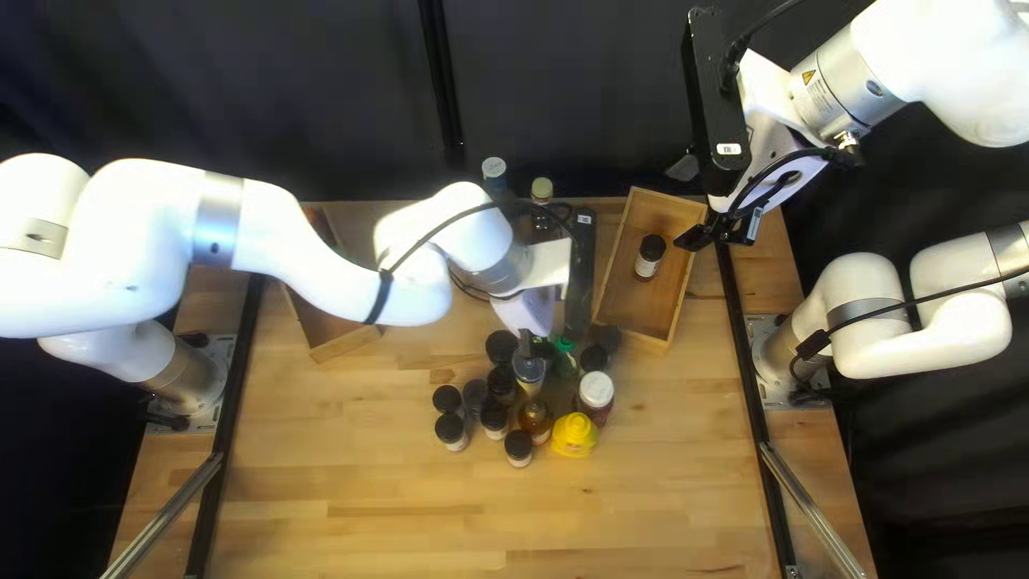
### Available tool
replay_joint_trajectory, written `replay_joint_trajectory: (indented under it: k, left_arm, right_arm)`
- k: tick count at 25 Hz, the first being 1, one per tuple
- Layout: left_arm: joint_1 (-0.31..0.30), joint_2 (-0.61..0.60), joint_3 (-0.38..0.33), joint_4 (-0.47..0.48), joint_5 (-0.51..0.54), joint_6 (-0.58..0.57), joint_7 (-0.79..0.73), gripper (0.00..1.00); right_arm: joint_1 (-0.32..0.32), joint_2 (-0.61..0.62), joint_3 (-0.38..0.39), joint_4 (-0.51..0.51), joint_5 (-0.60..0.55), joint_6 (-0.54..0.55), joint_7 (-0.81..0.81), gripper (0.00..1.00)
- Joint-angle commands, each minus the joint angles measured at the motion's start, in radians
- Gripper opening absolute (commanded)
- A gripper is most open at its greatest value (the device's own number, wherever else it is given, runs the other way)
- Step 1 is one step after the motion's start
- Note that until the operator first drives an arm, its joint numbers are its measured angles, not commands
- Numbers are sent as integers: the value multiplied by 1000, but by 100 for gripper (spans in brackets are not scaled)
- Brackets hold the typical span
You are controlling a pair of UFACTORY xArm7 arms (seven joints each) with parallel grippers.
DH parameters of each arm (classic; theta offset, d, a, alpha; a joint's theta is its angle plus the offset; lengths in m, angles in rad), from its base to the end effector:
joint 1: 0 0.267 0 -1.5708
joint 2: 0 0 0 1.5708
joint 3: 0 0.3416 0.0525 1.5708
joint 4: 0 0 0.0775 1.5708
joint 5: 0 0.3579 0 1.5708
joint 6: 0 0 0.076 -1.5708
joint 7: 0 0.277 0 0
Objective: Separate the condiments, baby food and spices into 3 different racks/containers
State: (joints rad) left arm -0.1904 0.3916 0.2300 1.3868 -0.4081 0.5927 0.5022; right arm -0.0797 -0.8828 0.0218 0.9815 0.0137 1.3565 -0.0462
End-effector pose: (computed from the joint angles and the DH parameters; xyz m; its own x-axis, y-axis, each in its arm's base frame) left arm 0.7049 -0.0162 0.2177 0.8779 -0.1730 0.4466 -0.2148 -0.9757 0.0443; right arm 0.2906 -0.0118 0.4970 0.8743 -0.0061 0.4854 -0.0215 -0.9994 0.0262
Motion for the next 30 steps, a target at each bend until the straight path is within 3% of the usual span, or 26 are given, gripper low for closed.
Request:
replay_joint_trajectory:
  k: [1, 6, 7, 9, 10, 11, 13, 18, 27, 30]
  left_arm:
    - [20, 32, -17, 10, -21, -5, 43, 100]
    - [25, 75, -19, 46, -13, 19, 51, 100]
    - [27, 80, -19, 52, -12, 26, 52, 91]
    - [28, 85, -18, 56, -10, 32, 53, 60]
    - [28, 87, -17, 58, -8, 35, 52, 12]
    - [28, 88, -17, 59, -7, 37, 52, 7]
    - [26, 93, -14, 67, 0, 47, 48, 0]
    - [28, 100, -6, 105, 16, 90, 40, 0]
    - [26, -2, 39, 304, 118, 340, -5, 0]
    - [31, -75, 57, 321, 150, 413, -9, 0]
  right_arm:
    - [0, 0, 0, 0, 0, 0, 0, 100]
    - [0, 0, 0, 0, 0, 0, 0, 100]
    - [0, 0, 0, 0, 0, 0, 0, 100]
    - [0, 0, 0, 0, 0, 0, 0, 100]
    - [0, 0, 0, 0, 0, 0, 0, 100]
    - [0, 0, 0, 0, 0, 0, 0, 100]
    - [0, 0, 0, 0, 0, 0, 0, 100]
    - [0, 0, 0, 0, 0, 0, 0, 100]
    - [0, 0, 0, 0, 0, 0, 0, 100]
    - [0, 0, 0, 0, 0, 0, 0, 100]
